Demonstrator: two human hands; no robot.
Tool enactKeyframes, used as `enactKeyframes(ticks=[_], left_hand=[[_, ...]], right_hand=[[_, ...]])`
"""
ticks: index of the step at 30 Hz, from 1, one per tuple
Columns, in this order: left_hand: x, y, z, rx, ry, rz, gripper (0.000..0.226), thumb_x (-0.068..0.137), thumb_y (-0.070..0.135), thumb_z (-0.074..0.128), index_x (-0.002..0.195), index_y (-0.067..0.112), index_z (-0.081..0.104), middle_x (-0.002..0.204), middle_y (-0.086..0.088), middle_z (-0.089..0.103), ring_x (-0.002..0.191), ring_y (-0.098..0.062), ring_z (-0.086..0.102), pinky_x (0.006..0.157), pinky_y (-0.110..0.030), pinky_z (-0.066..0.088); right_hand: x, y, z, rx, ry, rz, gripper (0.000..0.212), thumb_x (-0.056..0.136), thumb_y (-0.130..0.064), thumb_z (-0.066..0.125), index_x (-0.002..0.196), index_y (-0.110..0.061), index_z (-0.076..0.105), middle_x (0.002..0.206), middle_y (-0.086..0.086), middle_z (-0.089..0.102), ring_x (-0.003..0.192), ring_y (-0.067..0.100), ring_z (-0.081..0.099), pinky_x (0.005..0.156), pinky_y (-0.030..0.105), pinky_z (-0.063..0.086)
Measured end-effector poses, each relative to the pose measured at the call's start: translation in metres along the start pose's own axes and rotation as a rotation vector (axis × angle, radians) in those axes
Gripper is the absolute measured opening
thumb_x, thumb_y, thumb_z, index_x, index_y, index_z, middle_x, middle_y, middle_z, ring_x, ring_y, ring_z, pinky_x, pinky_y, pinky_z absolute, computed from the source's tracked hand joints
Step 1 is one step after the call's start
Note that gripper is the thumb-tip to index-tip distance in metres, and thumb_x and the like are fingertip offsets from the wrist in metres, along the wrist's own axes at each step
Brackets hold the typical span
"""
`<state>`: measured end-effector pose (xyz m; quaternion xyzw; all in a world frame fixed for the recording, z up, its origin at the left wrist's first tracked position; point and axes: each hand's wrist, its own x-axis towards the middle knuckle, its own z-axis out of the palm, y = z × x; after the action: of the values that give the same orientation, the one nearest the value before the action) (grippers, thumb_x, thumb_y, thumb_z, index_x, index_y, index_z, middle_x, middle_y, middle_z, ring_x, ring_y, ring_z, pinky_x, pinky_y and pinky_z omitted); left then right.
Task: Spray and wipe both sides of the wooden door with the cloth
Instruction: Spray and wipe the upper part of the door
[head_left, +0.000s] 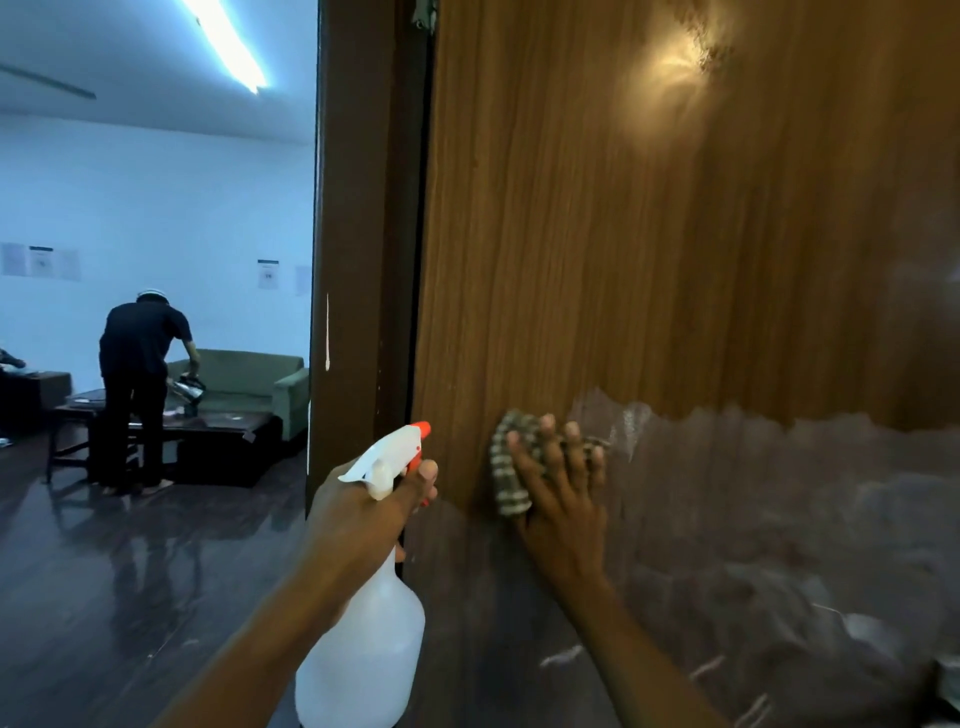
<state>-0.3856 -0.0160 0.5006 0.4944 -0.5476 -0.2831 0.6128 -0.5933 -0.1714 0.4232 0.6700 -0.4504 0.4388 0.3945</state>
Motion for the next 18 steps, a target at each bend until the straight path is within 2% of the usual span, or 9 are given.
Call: enactKeyframes(ticks=[3, 5, 6, 7, 10, 12, 15, 18], left_hand=[[0.0, -0.002, 0.008, -0.013, -0.01, -0.039, 0.045, 0.069, 0.048, 0.062, 0.107, 0.025, 0.053, 0.091, 0.004, 0.067, 0.084, -0.013, 0.063, 0.055, -0.02, 0.045], [0.001, -0.002, 0.014, -0.013, -0.006, -0.055, 0.043, 0.068, 0.048, 0.062, 0.104, 0.027, 0.051, 0.088, 0.008, 0.064, 0.081, -0.011, 0.061, 0.055, -0.019, 0.043], [0.002, -0.002, 0.018, -0.019, -0.003, -0.057, 0.041, 0.068, 0.047, 0.063, 0.102, 0.027, 0.052, 0.086, 0.009, 0.064, 0.079, -0.01, 0.061, 0.055, -0.02, 0.045], [0.004, -0.002, 0.022, -0.027, -0.004, -0.057, 0.042, 0.067, 0.048, 0.063, 0.102, 0.027, 0.054, 0.085, 0.009, 0.066, 0.079, -0.011, 0.062, 0.056, -0.024, 0.049], [0.009, -0.006, 0.037, -0.025, -0.029, -0.065, 0.046, 0.075, 0.045, 0.065, 0.115, 0.024, 0.057, 0.095, 0.004, 0.069, 0.087, -0.013, 0.064, 0.066, -0.034, 0.056], [0.009, -0.008, 0.047, -0.015, -0.033, -0.085, 0.056, 0.075, 0.046, 0.065, 0.123, 0.022, 0.052, 0.106, 0.001, 0.065, 0.094, -0.016, 0.061, 0.075, -0.037, 0.056], [0.009, -0.013, 0.059, -0.065, -0.075, -0.087, 0.065, 0.059, 0.056, 0.064, 0.113, 0.02, 0.058, 0.099, 0.0, 0.069, 0.092, -0.019, 0.065, 0.068, -0.037, 0.056], [0.011, -0.015, 0.073, -0.06, -0.102, -0.067, 0.049, 0.07, 0.054, 0.062, 0.109, 0.025, 0.06, 0.097, 0.002, 0.07, 0.085, -0.018, 0.065, 0.065, -0.036, 0.056]], right_hand=[[0.043, 0.005, -0.011, -0.036, 0.056, 0.264, 0.066, 0.091, -0.044, 0.046, 0.153, -0.024, 0.032, 0.162, 0.012, 0.018, 0.149, 0.036, 0.014, 0.116, 0.061, 0.017], [0.072, -0.006, -0.02, 0.002, 0.092, 0.37, 0.067, 0.092, -0.046, 0.041, 0.154, -0.025, 0.027, 0.163, 0.01, 0.013, 0.151, 0.034, 0.008, 0.118, 0.059, 0.011], [0.081, -0.012, -0.021, 0.024, 0.086, 0.346, 0.068, 0.092, -0.046, 0.041, 0.155, -0.025, 0.027, 0.163, 0.009, 0.012, 0.151, 0.033, 0.007, 0.119, 0.058, 0.008], [0.084, -0.017, -0.019, 0.028, 0.07, 0.248, 0.069, 0.091, -0.047, 0.044, 0.154, -0.026, 0.028, 0.163, 0.009, 0.012, 0.151, 0.033, 0.007, 0.119, 0.057, 0.007], [0.053, -0.02, -0.006, 0.024, 0.034, -0.188, 0.063, 0.093, -0.047, 0.053, 0.15, -0.027, 0.037, 0.161, 0.007, 0.024, 0.15, 0.032, 0.015, 0.119, 0.057, 0.012], [0.014, -0.004, 0.002, 0.037, 0.002, -0.258, 0.06, 0.095, -0.048, 0.055, 0.148, -0.026, 0.04, 0.159, 0.005, 0.028, 0.149, 0.031, 0.018, 0.118, 0.056, 0.017], [-0.021, 0.038, 0.0, -0.003, 0.005, -0.087, 0.053, 0.1, -0.047, 0.041, 0.149, -0.025, 0.04, 0.16, 0.008, 0.026, 0.148, 0.034, 0.022, 0.114, 0.06, 0.025], [-0.004, 0.072, -0.008, -0.046, 0.056, 0.181, 0.055, 0.1, -0.042, 0.03, 0.15, -0.021, 0.036, 0.159, 0.014, 0.026, 0.147, 0.038, 0.021, 0.112, 0.063, 0.024]])
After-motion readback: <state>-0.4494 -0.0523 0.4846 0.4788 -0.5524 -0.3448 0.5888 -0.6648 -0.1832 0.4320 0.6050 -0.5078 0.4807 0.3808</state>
